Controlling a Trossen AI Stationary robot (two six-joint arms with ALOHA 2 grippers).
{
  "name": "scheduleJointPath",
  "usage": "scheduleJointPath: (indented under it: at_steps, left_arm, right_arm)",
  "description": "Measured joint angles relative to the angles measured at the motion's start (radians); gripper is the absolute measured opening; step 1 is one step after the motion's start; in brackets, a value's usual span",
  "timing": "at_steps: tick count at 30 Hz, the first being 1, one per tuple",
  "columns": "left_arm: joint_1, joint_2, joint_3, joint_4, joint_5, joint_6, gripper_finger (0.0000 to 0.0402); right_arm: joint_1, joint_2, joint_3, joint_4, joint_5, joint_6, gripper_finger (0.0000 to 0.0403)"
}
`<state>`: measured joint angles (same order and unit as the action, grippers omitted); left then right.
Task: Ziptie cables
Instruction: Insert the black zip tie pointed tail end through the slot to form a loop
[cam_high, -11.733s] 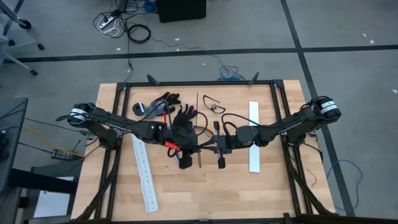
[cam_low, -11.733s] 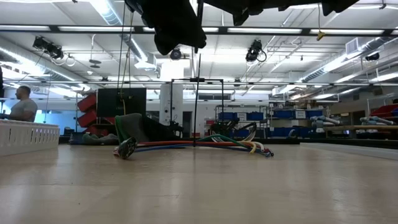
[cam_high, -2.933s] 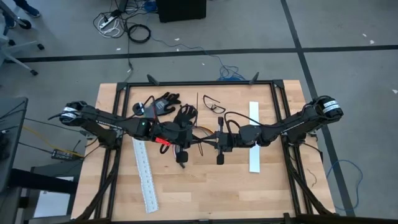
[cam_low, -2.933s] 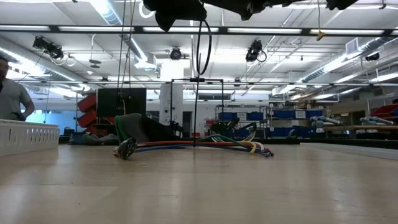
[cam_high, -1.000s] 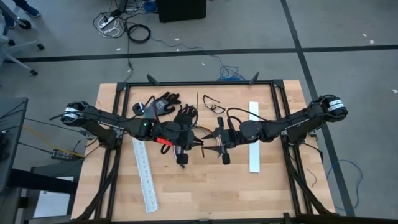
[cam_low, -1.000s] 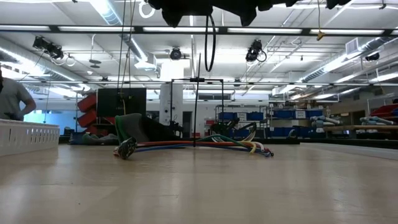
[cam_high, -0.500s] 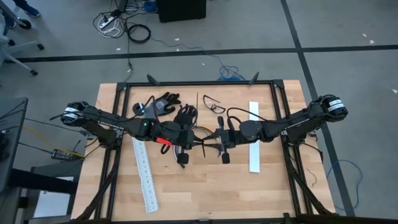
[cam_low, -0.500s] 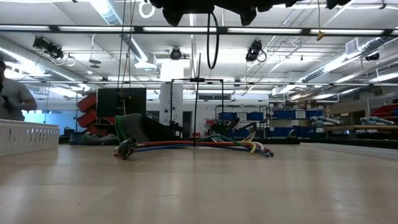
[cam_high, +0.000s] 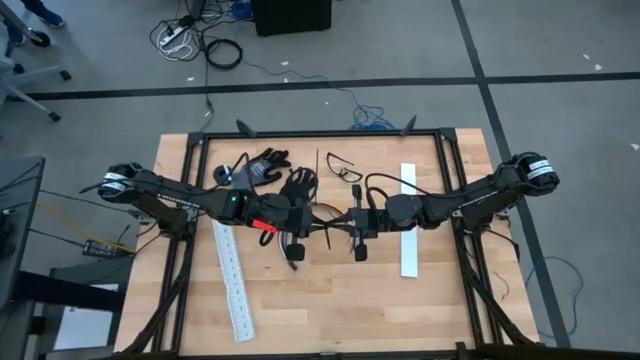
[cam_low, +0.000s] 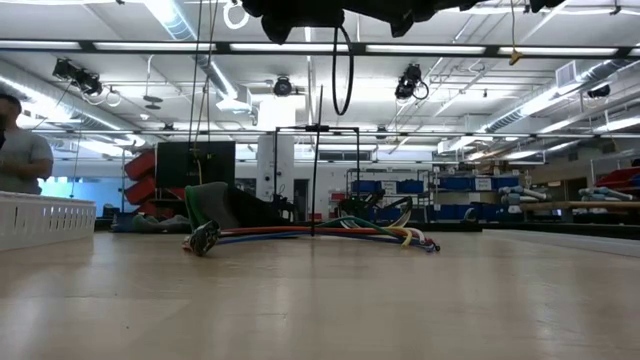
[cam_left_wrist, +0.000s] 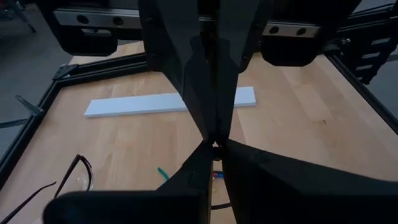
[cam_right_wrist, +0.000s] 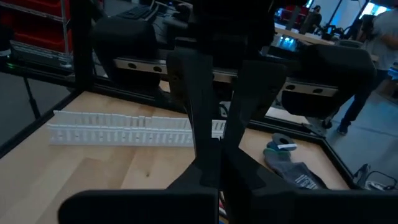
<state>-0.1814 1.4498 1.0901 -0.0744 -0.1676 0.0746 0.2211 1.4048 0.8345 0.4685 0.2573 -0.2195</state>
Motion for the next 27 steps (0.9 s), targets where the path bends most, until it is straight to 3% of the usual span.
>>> scheduleJointPath:
  at_steps: [16, 27]
  left_arm:
    - [-0.002, 0.0, 0.0, 0.027, -0.036, 0.001, 0.0059]
    - [-0.002, 0.0, 0.0, 0.013, -0.044, 0.001, 0.0047]
  right_arm:
    - [0.0, 0.0, 0.0, -0.02, 0.008, 0.005, 0.0]
    - [0.0, 0.0, 0.0, -0.025, 0.015, 0.006, 0.0]
